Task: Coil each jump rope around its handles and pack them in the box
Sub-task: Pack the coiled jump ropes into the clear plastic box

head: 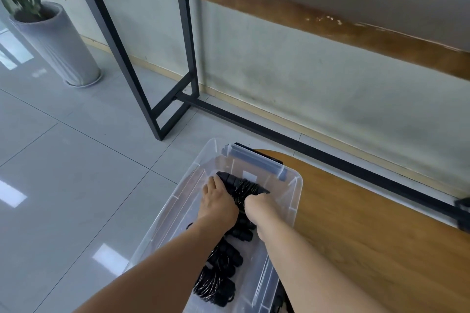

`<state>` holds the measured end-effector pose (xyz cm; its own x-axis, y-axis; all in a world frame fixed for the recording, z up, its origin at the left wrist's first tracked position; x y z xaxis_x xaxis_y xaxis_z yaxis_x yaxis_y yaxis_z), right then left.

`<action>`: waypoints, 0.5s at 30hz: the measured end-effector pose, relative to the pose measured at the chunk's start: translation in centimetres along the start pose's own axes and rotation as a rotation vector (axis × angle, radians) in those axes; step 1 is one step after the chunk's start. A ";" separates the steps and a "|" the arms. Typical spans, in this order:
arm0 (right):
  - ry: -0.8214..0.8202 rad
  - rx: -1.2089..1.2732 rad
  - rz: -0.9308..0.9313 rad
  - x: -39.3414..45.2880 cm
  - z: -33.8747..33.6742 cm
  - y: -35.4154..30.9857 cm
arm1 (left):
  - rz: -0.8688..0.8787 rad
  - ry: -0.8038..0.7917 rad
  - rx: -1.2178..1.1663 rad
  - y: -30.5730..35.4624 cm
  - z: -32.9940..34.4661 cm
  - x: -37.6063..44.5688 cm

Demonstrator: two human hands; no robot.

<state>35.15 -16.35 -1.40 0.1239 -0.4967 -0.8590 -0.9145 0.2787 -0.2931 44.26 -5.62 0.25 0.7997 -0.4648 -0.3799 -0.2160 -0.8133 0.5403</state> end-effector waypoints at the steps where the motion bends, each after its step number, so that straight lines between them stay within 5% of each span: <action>1: 0.002 -0.002 -0.006 -0.1 0.0 -0.2 | 0.015 0.013 0.008 0.1 -0.2 0.0; 15: -0.082 0.005 -0.450 -8.3 -9.5 -3.5 | 0.026 0.182 -0.057 3.2 -3.8 -3.9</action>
<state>33.68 -21.02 10.71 0.5389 -0.5023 -0.6762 -0.7609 0.0540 -0.6466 42.60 -5.09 6.35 0.8833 -0.4107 -0.2259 -0.2105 -0.7782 0.5917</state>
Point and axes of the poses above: each hand's wrist, its own x-axis towards the middle knuckle, its own z-axis out of the palm, y = z × x, the point moved 10 cm from there along x, towards the middle knuckle, and after that the axes turned 11 degrees about z, right-handed, at the moved point
